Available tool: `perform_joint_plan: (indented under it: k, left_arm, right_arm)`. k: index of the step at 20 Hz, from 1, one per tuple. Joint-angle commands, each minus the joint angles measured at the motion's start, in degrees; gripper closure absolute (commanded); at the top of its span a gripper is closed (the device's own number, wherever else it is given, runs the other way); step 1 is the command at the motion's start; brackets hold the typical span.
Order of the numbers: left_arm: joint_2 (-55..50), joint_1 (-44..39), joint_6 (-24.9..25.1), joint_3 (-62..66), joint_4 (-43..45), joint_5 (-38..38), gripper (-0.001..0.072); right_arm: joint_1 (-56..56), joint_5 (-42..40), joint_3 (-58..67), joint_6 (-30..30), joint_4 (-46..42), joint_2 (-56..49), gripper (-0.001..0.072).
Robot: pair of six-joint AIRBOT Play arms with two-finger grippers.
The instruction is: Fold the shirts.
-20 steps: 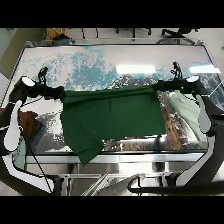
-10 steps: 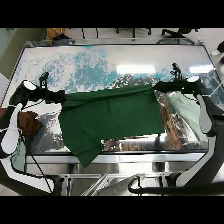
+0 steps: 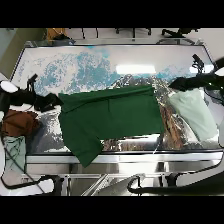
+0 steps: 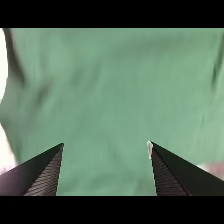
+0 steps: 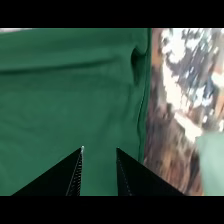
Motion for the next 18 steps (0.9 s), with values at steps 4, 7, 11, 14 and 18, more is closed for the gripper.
perform_joint_plan:
  k: [4, 7, 11, 14, 18]
  left_arm:
    - [22.5, 1.7, -6.2, -35.7, -0.5, 0.0, 0.0117]
    - [31.2, 1.1, -8.3, -48.1, -0.7, 2.9, 0.0117]
    - [39.0, -2.7, -9.4, -58.0, -8.4, 12.7, 0.0117]
    - [41.8, -7.0, -10.0, -62.8, -12.6, 25.4, 0.0117]
    - [44.2, -10.0, -13.3, -63.1, -12.7, 37.6, 0.0122]
  right_arm:
    - [-3.3, -1.2, -16.8, -1.9, -0.4, 8.3, 0.0384]
    - [-3.3, -2.0, -19.1, -1.9, -0.4, 8.2, 0.0383]
    - [-3.3, -3.3, -20.9, -1.9, -0.2, 8.2, 0.0319]
    - [-3.3, -4.0, -22.1, -1.9, -0.2, 8.2, 0.0319]
    - [-3.3, -4.4, -23.6, -1.9, -0.2, 8.2, 0.0319]
